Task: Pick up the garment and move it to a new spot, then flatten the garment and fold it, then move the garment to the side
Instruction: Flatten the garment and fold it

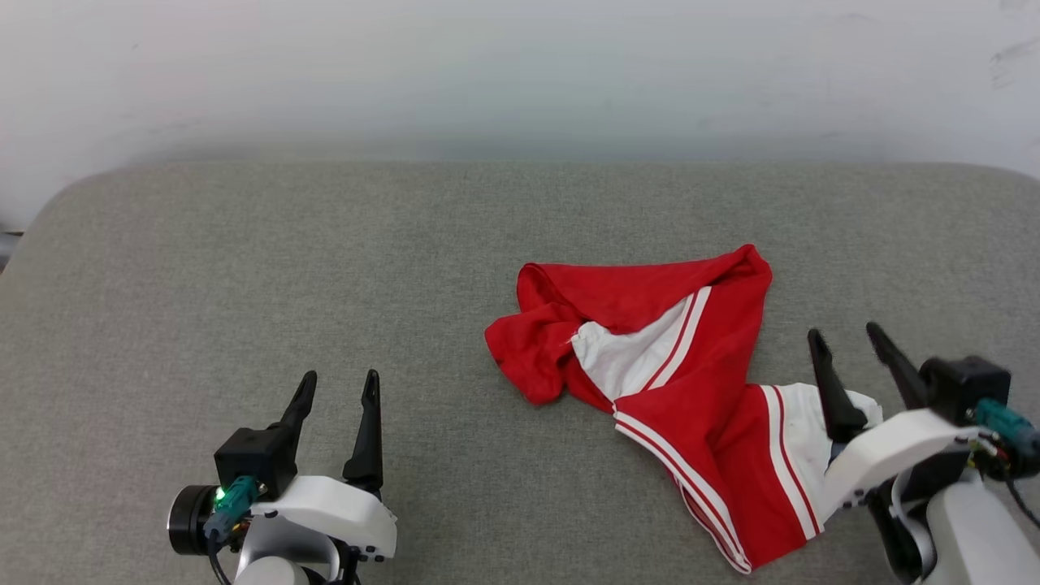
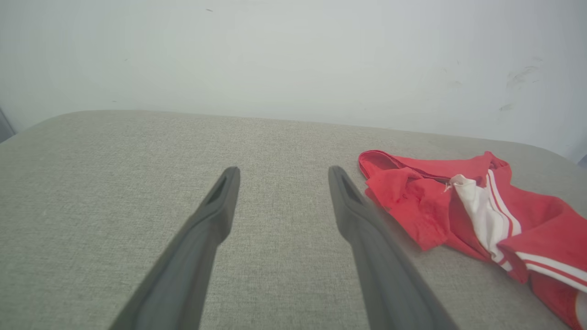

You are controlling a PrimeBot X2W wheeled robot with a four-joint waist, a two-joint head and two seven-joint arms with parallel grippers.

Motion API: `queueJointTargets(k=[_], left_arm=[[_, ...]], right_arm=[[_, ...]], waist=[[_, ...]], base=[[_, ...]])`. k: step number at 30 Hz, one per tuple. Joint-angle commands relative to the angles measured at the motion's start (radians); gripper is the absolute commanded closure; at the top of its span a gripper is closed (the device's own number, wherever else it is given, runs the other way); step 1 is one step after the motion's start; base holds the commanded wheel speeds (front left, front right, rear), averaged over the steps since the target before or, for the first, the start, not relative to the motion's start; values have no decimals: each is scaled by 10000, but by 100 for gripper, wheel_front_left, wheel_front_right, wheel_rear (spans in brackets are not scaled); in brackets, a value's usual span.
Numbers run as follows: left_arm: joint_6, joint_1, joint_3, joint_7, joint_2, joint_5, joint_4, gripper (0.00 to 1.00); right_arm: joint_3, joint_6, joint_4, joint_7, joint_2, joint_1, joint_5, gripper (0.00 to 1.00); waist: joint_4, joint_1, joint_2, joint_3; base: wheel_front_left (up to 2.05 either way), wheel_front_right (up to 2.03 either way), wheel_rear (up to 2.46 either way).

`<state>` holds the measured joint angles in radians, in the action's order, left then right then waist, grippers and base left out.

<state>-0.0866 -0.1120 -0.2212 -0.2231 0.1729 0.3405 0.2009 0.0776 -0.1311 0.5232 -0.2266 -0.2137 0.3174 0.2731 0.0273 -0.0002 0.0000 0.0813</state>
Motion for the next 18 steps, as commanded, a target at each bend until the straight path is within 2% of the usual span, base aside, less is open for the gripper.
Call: queueJointTargets(k=[1, 7, 11, 14, 18], left_arm=[[-29, 54, -13, 32, 22, 12, -36, 0], [-114, -149, -113, 459, 209, -100, -232, 0], [88, -532, -417, 1157, 250, -92, -305, 0], [423, -1002, -746, 2036, 222, 91, -335, 0], [858, -1722, -1049, 3442, 87, 582, -213, 0]], right_arm=[[-124, 7, -294, 122, 103, -279, -160, 0], [-834, 7, -3500, 1287, 1121, -2105, -1113, 0], [-808, 7, -5208, 2012, 1470, -3022, -1221, 0], [-678, 7, -5991, 2330, 1585, -3376, -1088, 0], [-515, 7, -6360, 2528, 1631, -3579, -951, 0]], waist=[[-55, 2, 0, -71], [-364, 2, 0, -136], [-665, 2, 0, -64], [-920, 2, 0, 39], [-1274, 2, 0, 185]], base=[[0, 0, 0], [0, 0, 0], [0, 0, 0], [0, 0, 0], [0, 0, 0]])
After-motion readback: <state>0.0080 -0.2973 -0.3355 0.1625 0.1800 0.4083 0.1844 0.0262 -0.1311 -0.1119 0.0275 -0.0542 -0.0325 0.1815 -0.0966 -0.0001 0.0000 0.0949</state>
